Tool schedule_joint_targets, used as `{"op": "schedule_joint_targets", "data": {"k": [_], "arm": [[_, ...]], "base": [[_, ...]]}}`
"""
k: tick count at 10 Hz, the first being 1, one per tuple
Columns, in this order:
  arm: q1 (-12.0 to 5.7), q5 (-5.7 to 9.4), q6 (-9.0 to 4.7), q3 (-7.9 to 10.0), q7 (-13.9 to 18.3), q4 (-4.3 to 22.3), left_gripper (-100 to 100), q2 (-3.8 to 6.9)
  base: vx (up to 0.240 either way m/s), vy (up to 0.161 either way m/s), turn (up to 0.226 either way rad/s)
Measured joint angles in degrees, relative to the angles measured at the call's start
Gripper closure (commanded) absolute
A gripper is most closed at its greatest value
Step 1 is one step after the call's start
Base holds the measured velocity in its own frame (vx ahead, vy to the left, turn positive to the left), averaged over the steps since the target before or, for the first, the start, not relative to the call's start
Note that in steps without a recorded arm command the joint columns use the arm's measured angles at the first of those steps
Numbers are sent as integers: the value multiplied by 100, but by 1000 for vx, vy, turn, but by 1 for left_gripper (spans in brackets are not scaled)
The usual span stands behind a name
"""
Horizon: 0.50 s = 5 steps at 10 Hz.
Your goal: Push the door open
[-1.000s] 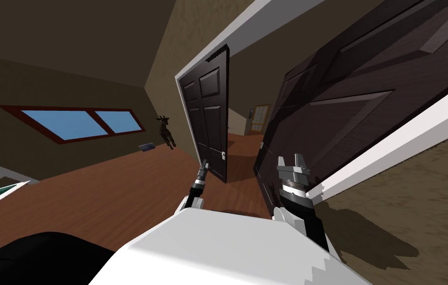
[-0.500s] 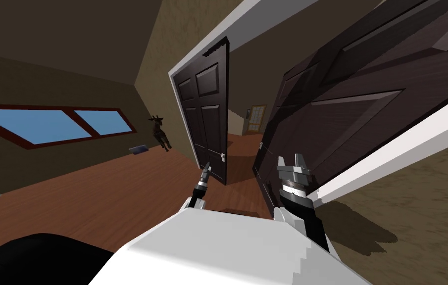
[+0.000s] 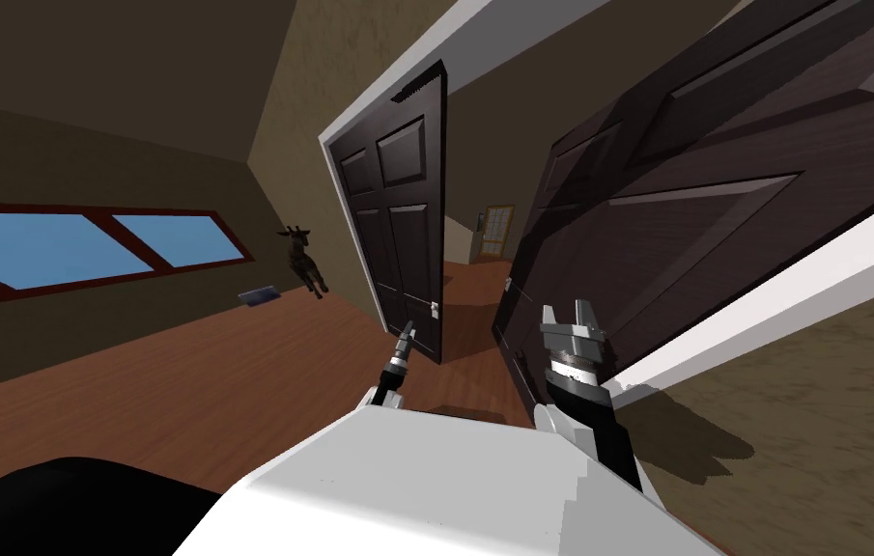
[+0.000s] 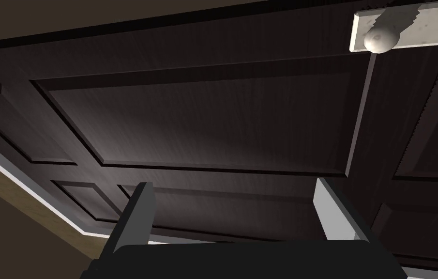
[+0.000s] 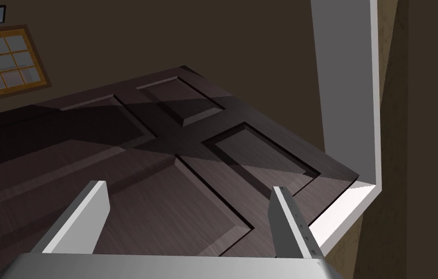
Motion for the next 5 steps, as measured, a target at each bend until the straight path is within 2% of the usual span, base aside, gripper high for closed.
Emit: {"op": "schedule_joint_targets", "data": {"k": [3,5], "arm": [[-104,9,-78,-103,66,425,-100,14],[-245,17,-132,-170,108,774,-100,-6]], "base": [[79,72,-93],[90,86,-94]]}}
